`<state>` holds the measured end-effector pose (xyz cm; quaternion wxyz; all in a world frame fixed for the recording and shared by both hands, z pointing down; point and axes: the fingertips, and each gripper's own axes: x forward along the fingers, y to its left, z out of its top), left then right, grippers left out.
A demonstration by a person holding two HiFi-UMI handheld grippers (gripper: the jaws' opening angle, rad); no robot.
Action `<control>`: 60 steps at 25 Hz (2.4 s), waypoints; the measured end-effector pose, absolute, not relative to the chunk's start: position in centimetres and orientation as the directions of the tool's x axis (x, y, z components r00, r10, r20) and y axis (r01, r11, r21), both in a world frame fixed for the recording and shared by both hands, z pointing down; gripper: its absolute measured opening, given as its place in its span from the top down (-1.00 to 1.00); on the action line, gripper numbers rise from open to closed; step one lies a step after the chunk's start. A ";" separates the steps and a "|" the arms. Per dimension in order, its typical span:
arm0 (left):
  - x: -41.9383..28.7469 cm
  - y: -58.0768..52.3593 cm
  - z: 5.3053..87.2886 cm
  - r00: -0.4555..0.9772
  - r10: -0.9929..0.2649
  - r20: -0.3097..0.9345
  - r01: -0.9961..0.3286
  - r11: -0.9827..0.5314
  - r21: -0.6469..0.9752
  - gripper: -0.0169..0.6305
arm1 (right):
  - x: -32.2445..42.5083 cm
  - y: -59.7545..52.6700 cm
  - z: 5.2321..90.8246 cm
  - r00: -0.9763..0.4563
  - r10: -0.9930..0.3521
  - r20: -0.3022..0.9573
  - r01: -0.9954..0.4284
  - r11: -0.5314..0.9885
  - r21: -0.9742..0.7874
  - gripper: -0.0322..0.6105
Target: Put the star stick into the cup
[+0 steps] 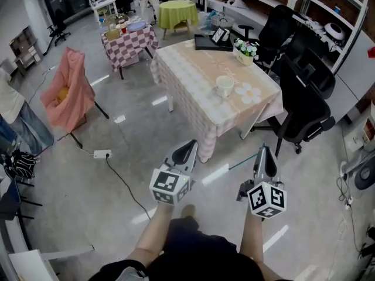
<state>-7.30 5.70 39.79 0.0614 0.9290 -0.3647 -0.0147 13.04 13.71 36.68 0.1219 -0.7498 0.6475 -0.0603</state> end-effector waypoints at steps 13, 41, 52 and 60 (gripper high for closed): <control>-8.9 -0.2 41.1 0.756 -0.654 0.031 -0.652 -0.748 0.121 0.91 | 12.4 8.4 37.9 0.206 -0.976 -0.062 -0.945 -0.182 -0.272 0.85; -7.6 -4.1 42.4 0.776 -0.629 0.043 -0.628 -0.765 0.139 0.91 | 13.9 5.0 37.9 0.241 -0.968 -0.062 -0.940 -0.217 -0.264 0.85; -4.2 -8.3 43.1 0.786 -0.614 0.068 -0.617 -0.775 0.133 0.91 | 17.0 0.9 38.8 0.252 -0.967 -0.043 -0.931 -0.230 -0.284 0.85; -1.3 -13.1 43.8 0.786 -0.612 0.083 -0.617 -0.774 0.139 0.91 | 19.5 -4.2 39.3 0.244 -0.969 -0.030 -0.932 -0.226 -0.284 0.85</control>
